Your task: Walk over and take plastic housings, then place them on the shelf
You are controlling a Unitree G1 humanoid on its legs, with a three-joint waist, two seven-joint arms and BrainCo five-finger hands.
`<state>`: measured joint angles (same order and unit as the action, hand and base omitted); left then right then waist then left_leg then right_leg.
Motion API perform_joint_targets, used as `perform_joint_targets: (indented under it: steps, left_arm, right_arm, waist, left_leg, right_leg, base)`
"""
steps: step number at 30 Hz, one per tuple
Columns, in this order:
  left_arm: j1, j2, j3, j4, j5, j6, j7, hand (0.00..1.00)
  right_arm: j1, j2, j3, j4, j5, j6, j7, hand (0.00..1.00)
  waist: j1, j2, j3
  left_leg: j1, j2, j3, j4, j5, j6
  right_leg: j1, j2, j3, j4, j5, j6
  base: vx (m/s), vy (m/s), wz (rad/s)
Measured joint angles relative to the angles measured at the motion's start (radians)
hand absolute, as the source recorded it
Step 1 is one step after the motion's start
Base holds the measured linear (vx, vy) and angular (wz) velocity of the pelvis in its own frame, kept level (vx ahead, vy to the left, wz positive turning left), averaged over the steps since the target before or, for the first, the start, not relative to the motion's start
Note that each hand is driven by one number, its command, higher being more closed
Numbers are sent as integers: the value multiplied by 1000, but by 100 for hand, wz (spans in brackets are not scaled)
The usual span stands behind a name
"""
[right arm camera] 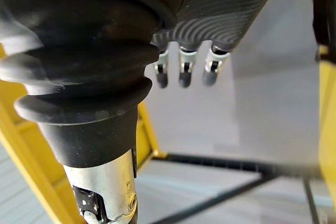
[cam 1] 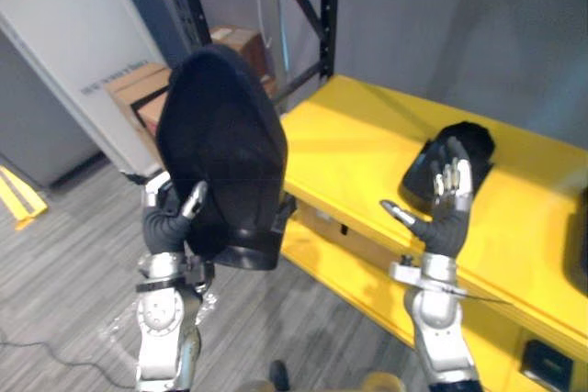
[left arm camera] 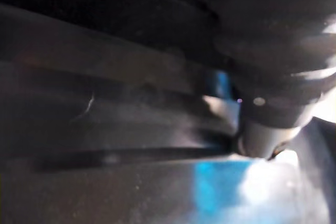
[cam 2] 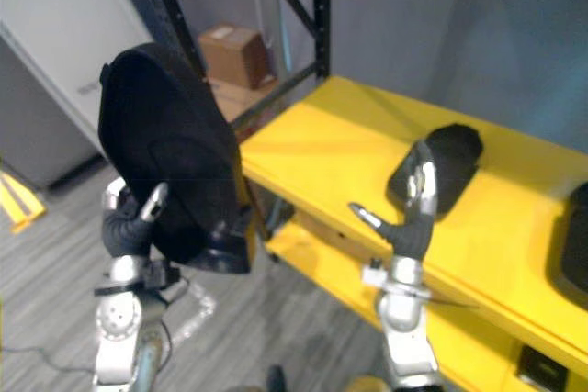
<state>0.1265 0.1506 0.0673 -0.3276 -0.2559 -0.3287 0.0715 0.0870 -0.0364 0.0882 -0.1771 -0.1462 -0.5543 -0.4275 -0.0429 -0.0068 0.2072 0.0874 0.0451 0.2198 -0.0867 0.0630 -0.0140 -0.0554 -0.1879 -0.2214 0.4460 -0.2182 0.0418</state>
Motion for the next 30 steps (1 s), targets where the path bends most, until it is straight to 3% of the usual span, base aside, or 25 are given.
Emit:
perform_joint_targets:
  steps: [2,4,6,8,10,11,12,13,14,17,19,20,21,22,23,24,25,27,30]
  left_arm:
    - [27,2,9,-10,3,6,28,100]
    - [59,-27,-5,-9,23,17,48,100]
    - [72,-44,-14,-8,30,19,52,100]
    - [73,-45,-10,-6,29,16,62,100]
    - [73,-49,0,9,28,10,75,100]
    - [74,-54,1,9,28,7,78,100]
    - [76,-62,0,16,28,1,80,100]
    - [71,-61,1,16,30,-2,81,100]
    - [66,-61,2,15,30,-5,81,100]
    - [29,-62,0,33,39,-7,85,100]
    - [19,-62,1,36,40,-9,103,100]
    - [21,-62,2,36,39,-19,110,100]
    - [24,-58,4,36,39,-31,116,100]
    - [18,-45,13,44,38,-37,116,100]
    - [13,-35,34,56,37,-33,116,100]
    - [14,-29,63,58,37,-31,116,100]
    - [15,-27,79,57,37,-28,116,100]
    - [38,-16,143,13,34,-1,120,100]
    - [75,-18,198,-25,38,27,124,100]
  right_arm:
    - [1,3,-12,-45,-33,-21,-34,0]
    - [0,-4,-56,-63,-76,-48,-123,0]
    - [0,-17,-123,-69,-128,-69,-229,0]
    - [-2,-38,-168,-70,-185,-81,-332,0]
    - [-17,-60,-193,-81,-234,-83,-422,0]
    - [-23,-71,-197,-91,-233,-86,-429,0]
    - [-41,-89,-211,-94,-230,-101,-433,0]
    - [-59,-92,-233,-96,-221,-105,-429,0]
    - [-68,-93,-244,-95,-220,-105,-428,0]
    - [-96,-96,-261,-97,-220,-96,-423,0]
    - [-108,-109,-268,-97,-220,-80,-424,0]
    - [-111,-119,-285,-97,-220,-67,-425,0]
    - [-109,-129,-305,-95,-221,-57,-429,0]
    - [-102,-111,-314,-89,-221,-51,-435,0]
    - [-66,-76,-334,-91,-218,-15,-447,0]
    - [-30,-40,-364,-93,-200,9,-458,0]
    - [-12,-19,-380,-97,-192,22,-468,0]
    - [71,69,-447,-147,-159,62,-497,0]
    - [172,114,-532,-96,-129,130,-512,0]
  waist:
    - [-6,-33,1]
    - [-24,-18,-4]
    - [-25,31,2]
    - [-20,59,18]
    - [-17,62,23]
    - [-13,62,23]
    - [1,84,9]
    - [-6,95,2]
    - [-8,95,2]
    - [-28,78,9]
    - [-27,82,7]
    - [-23,92,1]
    - [-24,117,-15]
    - [-26,87,-8]
    - [-29,44,-7]
    - [-27,19,-14]
    - [-27,10,-19]
    - [-27,-9,-42]
    - [-30,-46,-69]
  left_leg:
    - [0,-7,42,0,-2,-11]
    - [1,5,53,1,-2,-20]
    - [-11,35,72,42,-29,-38]
    - [-42,81,94,212,-102,-61]
    - [-165,139,59,585,-134,-76]
    - [-194,149,44,647,-131,-80]
    - [-194,156,26,657,-158,-69]
    - [-193,151,8,608,-179,-42]
    - [-192,152,5,574,-182,-36]
    - [-192,167,-19,389,-169,-52]
    - [-178,182,-24,303,-140,-65]
    - [-148,178,-51,230,-81,-64]
    - [-118,177,-79,206,-60,-131]
    - [-99,152,-66,211,-69,-174]
    - [-86,112,-44,228,-97,-147]
    - [-82,101,-9,241,-119,-130]
    - [-79,101,13,244,-128,-123]
    - [-67,114,95,245,-155,-100]
    - [-35,117,178,242,-175,-107]
  right_leg:
    - [-10,22,20,-120,46,-8]
    - [3,38,10,-166,61,4]
    - [29,62,3,-223,62,2]
    - [67,81,29,-261,64,-4]
    - [122,88,90,-289,89,-19]
    - [128,90,104,-297,108,-19]
    - [127,89,141,-303,113,-18]
    - [131,80,171,-316,113,-17]
    - [129,70,184,-320,115,-12]
    - [128,9,235,-321,125,32]
    - [128,-16,264,-317,123,64]
    - [127,-28,288,-312,114,96]
    - [128,-29,314,-310,96,141]
    - [135,-61,329,-307,91,158]
    - [130,-103,327,-303,132,167]
    - [120,-119,321,-312,184,163]
    - [116,-123,304,-324,216,163]
    - [105,-121,155,-376,299,138]
    - [88,-108,58,-403,307,131]
  base:
    - [-9,-72,-44]
    - [55,-52,-23]
    - [116,-21,-32]
    - [137,-54,-45]
    - [166,-107,-63]
    - [183,-37,-89]
    - [190,93,-96]
    - [212,123,-91]
    - [238,151,-62]
    - [214,219,-46]
    - [199,359,-61]
    - [206,469,-78]
    - [208,492,-78]
    - [178,468,-62]
    - [132,469,-51]
    - [106,431,-52]
    - [83,368,-69]
    - [75,202,-76]
    - [68,71,-81]
